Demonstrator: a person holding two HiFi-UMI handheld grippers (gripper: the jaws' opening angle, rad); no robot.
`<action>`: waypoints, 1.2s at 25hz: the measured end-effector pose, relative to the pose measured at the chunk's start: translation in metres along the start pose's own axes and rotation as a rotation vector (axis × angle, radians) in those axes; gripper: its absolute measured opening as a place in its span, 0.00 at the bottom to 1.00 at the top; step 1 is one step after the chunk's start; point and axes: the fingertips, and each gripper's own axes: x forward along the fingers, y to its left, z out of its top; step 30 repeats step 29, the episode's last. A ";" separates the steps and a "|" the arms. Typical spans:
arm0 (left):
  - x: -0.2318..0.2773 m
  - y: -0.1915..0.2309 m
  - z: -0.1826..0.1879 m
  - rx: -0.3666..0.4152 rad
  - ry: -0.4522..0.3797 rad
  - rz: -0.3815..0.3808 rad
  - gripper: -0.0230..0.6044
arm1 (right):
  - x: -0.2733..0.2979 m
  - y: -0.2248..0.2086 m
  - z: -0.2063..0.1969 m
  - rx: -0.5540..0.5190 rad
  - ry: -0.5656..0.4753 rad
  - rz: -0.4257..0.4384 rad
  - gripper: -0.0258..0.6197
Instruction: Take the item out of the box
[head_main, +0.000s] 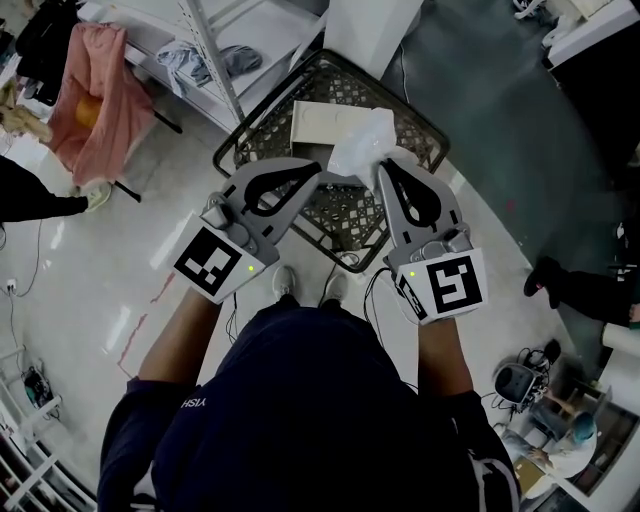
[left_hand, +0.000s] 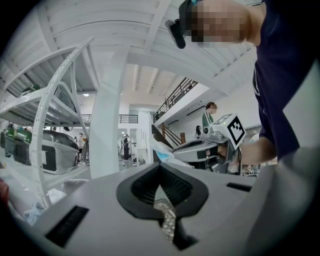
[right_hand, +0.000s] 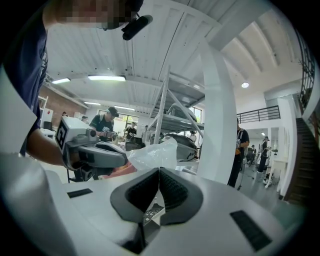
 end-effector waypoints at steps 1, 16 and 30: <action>0.000 0.000 -0.001 -0.001 0.000 0.000 0.05 | 0.000 0.001 0.000 -0.007 0.001 0.001 0.08; 0.008 -0.007 -0.001 -0.009 0.008 -0.003 0.05 | -0.005 0.003 0.003 -0.054 0.022 0.026 0.08; 0.008 -0.003 -0.012 -0.022 0.011 0.007 0.05 | 0.001 0.005 -0.006 -0.045 0.035 0.038 0.08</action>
